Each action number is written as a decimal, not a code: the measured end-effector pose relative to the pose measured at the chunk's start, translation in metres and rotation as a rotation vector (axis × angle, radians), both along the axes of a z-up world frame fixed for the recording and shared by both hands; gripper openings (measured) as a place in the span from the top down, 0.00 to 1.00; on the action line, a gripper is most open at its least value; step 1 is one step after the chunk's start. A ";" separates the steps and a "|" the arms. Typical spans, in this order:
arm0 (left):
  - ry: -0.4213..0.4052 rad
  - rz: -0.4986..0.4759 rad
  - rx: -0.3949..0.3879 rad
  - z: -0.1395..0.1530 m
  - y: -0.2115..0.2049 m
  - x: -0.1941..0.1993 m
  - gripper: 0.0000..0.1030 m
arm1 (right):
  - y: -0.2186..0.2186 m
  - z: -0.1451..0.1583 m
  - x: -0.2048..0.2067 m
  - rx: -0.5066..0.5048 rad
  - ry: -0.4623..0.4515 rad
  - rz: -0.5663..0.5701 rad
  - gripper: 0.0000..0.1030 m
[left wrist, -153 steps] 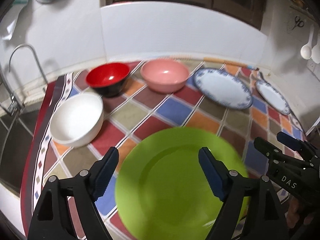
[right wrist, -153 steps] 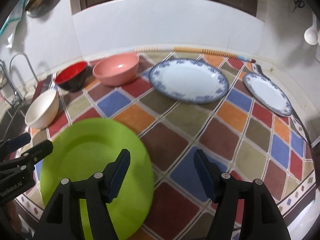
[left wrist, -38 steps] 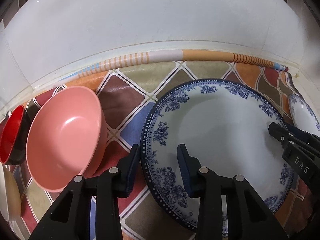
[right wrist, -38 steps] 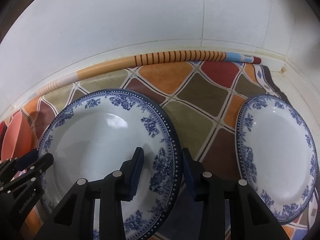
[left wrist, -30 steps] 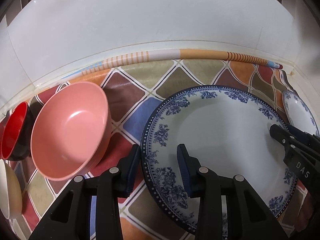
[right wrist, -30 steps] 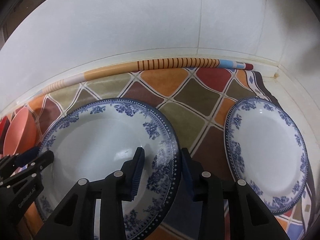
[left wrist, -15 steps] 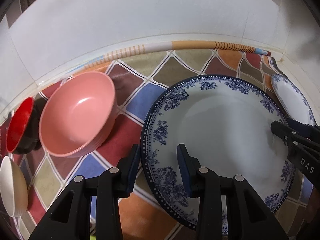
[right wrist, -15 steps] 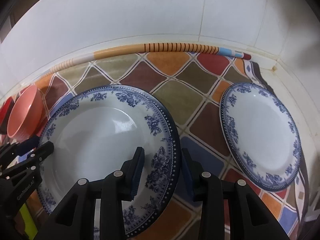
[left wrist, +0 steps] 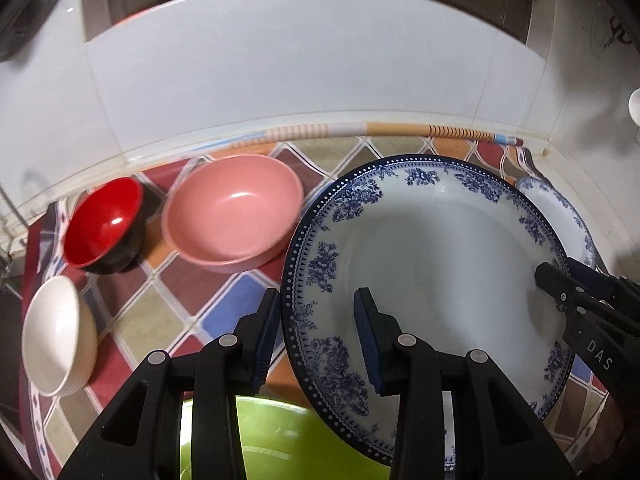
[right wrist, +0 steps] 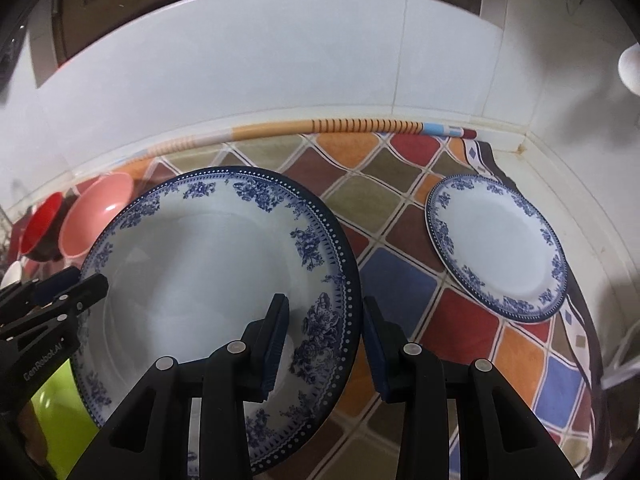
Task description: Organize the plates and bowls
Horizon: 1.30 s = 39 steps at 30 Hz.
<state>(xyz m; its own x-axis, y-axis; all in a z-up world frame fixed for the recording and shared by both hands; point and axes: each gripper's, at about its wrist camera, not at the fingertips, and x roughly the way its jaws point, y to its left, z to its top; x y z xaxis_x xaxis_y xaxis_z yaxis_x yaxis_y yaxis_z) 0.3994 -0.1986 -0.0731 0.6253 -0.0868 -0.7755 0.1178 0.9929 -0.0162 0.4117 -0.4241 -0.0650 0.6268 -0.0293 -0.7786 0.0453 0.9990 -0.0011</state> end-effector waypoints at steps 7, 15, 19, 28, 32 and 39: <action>-0.029 0.039 -0.013 0.012 0.037 -0.035 0.64 | 0.028 0.021 -0.029 -0.016 -0.045 0.033 0.64; -0.046 0.078 -0.028 0.024 0.074 -0.067 0.64 | 0.063 0.029 -0.055 0.008 -0.055 0.061 0.64; -0.045 0.086 -0.028 0.025 0.091 -0.083 0.64 | 0.081 0.033 -0.068 0.004 -0.059 0.075 0.64; -0.023 0.091 -0.015 0.020 0.123 -0.111 0.64 | 0.116 0.032 -0.096 0.008 -0.051 0.095 0.64; -0.005 0.088 -0.009 0.015 0.132 -0.121 0.64 | 0.128 0.029 -0.106 0.008 -0.035 0.097 0.64; 0.042 0.085 -0.003 0.002 0.145 -0.131 0.64 | 0.146 0.019 -0.119 0.009 0.005 0.098 0.64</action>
